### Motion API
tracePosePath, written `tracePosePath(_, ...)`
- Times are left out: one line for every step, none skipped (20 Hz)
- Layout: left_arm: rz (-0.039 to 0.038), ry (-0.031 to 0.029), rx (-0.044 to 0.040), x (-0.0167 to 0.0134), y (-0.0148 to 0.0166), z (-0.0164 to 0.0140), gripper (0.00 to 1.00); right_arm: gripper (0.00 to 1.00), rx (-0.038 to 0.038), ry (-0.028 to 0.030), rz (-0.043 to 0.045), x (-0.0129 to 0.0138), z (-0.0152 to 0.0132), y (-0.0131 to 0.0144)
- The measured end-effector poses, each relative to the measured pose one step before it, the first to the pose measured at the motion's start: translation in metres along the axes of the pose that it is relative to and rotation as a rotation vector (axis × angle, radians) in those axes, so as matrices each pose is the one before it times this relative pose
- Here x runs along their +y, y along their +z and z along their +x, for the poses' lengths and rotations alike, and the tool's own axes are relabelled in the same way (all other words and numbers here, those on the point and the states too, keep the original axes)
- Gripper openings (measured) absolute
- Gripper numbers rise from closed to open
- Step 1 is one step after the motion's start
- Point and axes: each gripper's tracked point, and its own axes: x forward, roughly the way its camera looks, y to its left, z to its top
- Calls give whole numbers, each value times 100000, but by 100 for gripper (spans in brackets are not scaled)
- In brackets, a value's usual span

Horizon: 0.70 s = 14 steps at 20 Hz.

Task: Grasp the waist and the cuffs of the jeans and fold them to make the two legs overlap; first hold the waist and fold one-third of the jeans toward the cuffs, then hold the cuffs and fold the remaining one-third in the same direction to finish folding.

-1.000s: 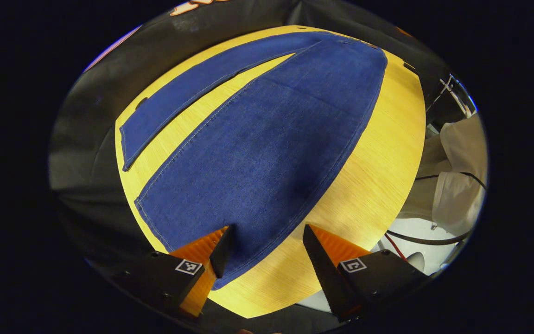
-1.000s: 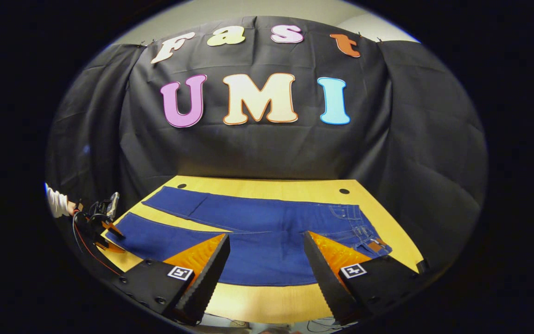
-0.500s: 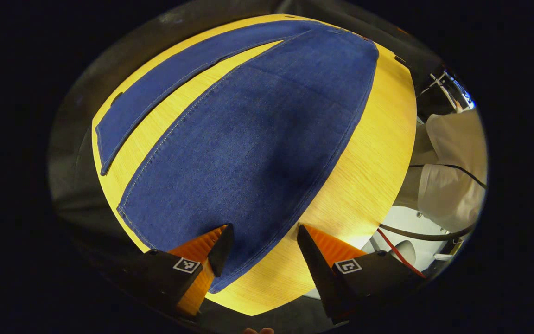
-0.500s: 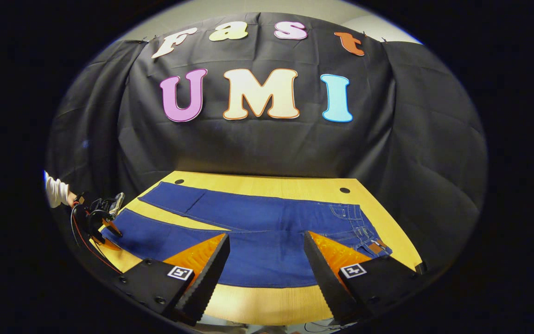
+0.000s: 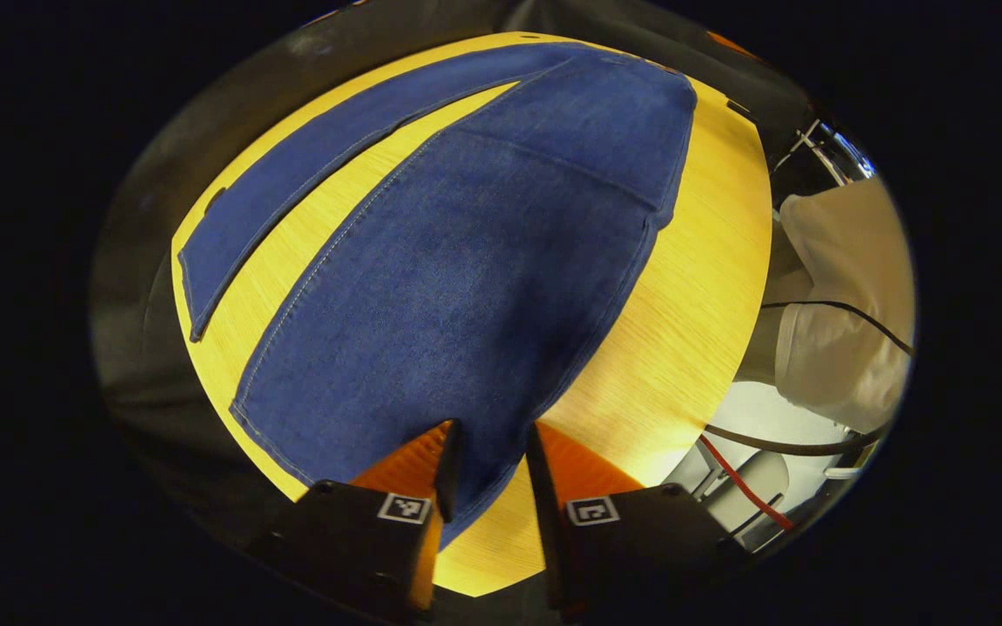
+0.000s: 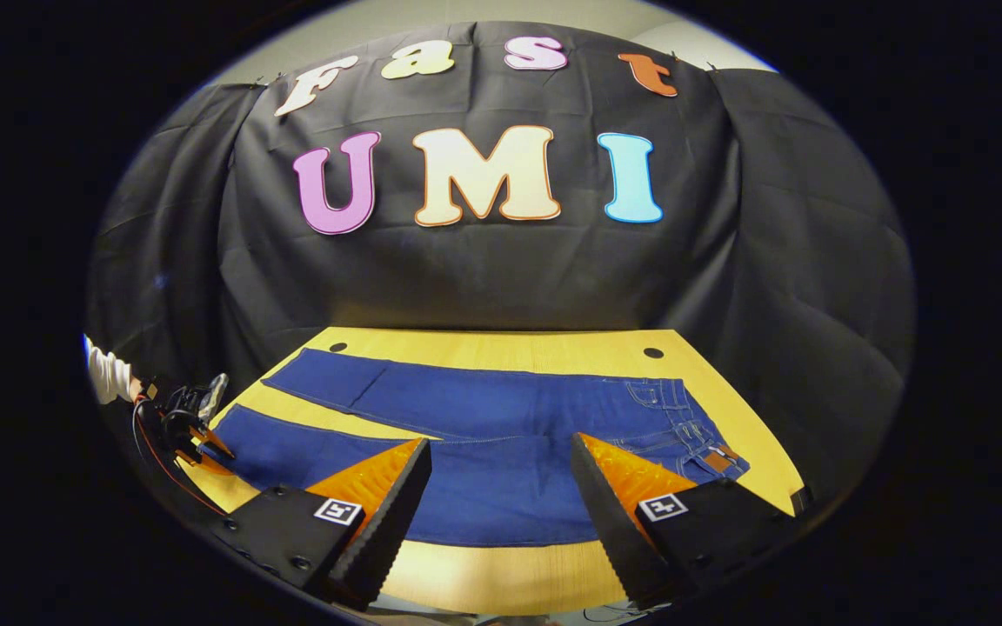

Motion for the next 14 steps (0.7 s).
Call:
tracePosePath(372, 943, 467, -161, 99, 114, 34, 99, 396, 920, -382, -109, 155, -243)
tracePosePath(176, 335, 899, -14, -37, -3, 22, 99, 803, 1105, -654, -162, 139, -192)
tracePosePath(-507, 845, -332, 180, 5, -54, 19, 99, 1129, 1373, -946, -267, 97, -414)
tracePosePath(-1647, 255, 527, 209, -45, -109, 7, 99, 1555, 1481, -1325, -373, 160, -367)
tracePosePath(-2380, -193, -272, 92, 63, -18, 7, 99, 1765, 1386, -1788, -527, 152, -478)
tracePosePath(-2497, -359, 820, 36, 51, 34, 7, 99, 2347, 1326, -2329, -764, 331, -498)
tracePosePath(-2262, -303, 559, -117, -62, 155, 4, 99, 2104, 1429, -2160, -577, 334, -656)
tracePosePath(-1834, 131, 1309, -80, -82, 20, 3, 99, 2698, 2012, -2993, -654, 455, -676)
tracePosePath(-806, 604, 1462, 11, 17, -27, 3, 99, 3154, 2005, -3711, -730, 581, -869)
tracePosePath(184, 781, 1173, 96, -7, -46, 3, 100, 3348, 2261, -4076, -776, 703, -785)
tracePosePath(-153, 953, 1096, 49, 77, 6, 3, 100, 3761, 2609, -3776, -798, 642, -925)
tracePosePath(-663, 865, 1079, -24, -19, 74, 3, 100, 4220, 3703, -3384, -514, 631, -1289)
tracePosePath(-853, 596, 1025, 13, 40, -27, 3, 100, 4945, 3513, -3484, -685, 607, -1565)
tracePosePath(-1041, 529, 1391, -41, -20, 7, 3, 100, 5285, 2657, -4055, -795, 658, -1357)
